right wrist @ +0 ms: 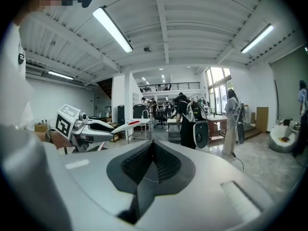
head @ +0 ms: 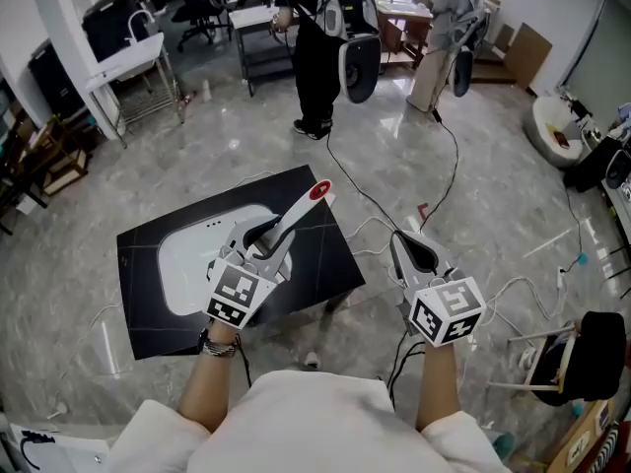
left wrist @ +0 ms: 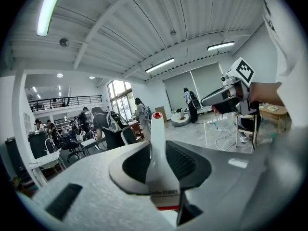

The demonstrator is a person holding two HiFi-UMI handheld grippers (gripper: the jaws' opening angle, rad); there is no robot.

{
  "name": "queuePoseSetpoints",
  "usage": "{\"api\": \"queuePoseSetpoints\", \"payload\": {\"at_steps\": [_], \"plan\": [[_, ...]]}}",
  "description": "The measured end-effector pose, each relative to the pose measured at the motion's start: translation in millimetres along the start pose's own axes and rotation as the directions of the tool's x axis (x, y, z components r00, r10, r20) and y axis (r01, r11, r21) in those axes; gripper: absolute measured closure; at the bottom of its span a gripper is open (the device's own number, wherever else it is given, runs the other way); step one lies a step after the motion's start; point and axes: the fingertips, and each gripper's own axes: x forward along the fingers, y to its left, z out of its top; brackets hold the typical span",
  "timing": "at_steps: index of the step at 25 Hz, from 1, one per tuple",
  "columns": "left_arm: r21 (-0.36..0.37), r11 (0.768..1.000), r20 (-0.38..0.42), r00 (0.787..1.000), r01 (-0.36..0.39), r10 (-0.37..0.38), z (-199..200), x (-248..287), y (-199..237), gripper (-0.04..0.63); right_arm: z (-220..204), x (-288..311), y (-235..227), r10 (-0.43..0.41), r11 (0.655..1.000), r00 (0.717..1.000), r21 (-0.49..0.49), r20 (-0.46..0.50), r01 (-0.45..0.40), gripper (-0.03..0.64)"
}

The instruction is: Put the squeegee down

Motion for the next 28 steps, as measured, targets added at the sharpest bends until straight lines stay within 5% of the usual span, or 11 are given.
{"api": "queuePoseSetpoints", "payload": {"at_steps": [9,28], "plan": [[-0.023,1.0,-0.03,1.0,0.006,-0.007,-20,48,35,0.486,-10,41,-30,-0.023,1.0,0.999,0.008,-0.041,0.023,0.609],[-0.115,0.993,-0.29,0.957,-0.022,-0.012,-116,186,77,0.488,-37,163,-124,0.092,0.995,0.986,0.056,-0.136,-0.085,0.609]]}}
